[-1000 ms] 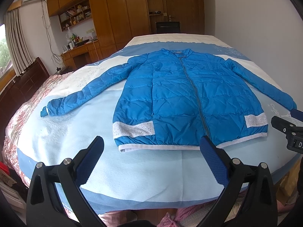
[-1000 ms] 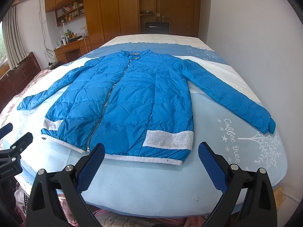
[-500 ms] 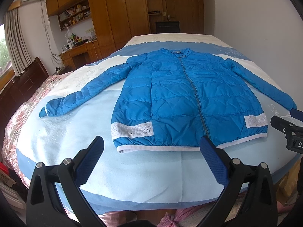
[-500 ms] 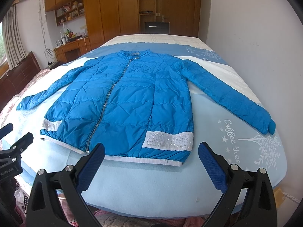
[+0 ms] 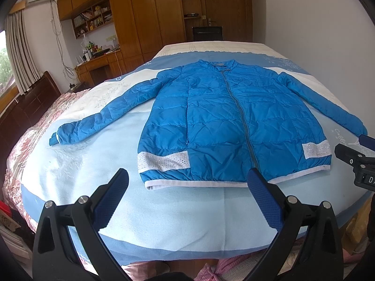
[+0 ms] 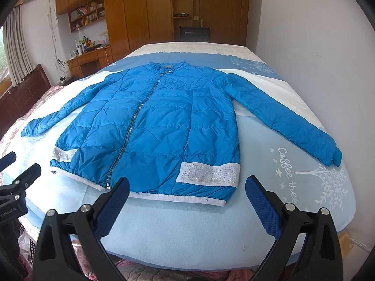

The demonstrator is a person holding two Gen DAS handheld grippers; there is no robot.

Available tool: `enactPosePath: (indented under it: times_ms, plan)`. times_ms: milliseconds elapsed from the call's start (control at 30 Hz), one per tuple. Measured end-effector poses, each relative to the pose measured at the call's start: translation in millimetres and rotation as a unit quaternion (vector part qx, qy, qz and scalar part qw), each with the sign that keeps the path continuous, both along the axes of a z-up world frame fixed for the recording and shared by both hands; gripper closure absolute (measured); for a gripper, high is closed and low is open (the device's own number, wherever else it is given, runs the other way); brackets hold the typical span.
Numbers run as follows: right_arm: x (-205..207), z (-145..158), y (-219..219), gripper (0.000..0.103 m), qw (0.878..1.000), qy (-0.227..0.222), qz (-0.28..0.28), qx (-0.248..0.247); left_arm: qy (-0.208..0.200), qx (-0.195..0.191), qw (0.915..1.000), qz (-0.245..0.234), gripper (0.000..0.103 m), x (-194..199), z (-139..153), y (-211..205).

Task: Fold large clothes

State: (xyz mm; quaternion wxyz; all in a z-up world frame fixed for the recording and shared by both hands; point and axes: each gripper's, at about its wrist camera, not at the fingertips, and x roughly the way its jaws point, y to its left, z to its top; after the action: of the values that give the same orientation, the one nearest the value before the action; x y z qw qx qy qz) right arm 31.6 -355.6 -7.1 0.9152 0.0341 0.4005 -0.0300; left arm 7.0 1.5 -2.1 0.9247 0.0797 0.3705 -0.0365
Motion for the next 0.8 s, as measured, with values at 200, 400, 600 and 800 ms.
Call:
enactPosePath:
  times_ms: [200,400,600,800]
  plan:
    - [1.1,-0.8,-1.0,0.004,1.000,0.000,0.000,0.000,0.001,-0.001,1.0000,0.002,0.003,-0.3,0.4,0.0]
    - [1.4,-1.2,-1.6,0.004,1.000,0.000,0.000,0.000,0.001,-0.002,1.0000,0.002,0.003,-0.9,-0.1,-0.3]
    - [1.8,-2.0,-2.4,0.004,1.000,-0.001,-0.001,0.000,0.002,-0.002,1.0000,0.003,0.003,-0.2,-0.1,1.0]
    - [6.9,-2.2,-11.7,0.004,1.000,-0.003,-0.011,0.005,0.006,0.001,1.0000,0.002,0.003,6.2,-2.5,-2.7]
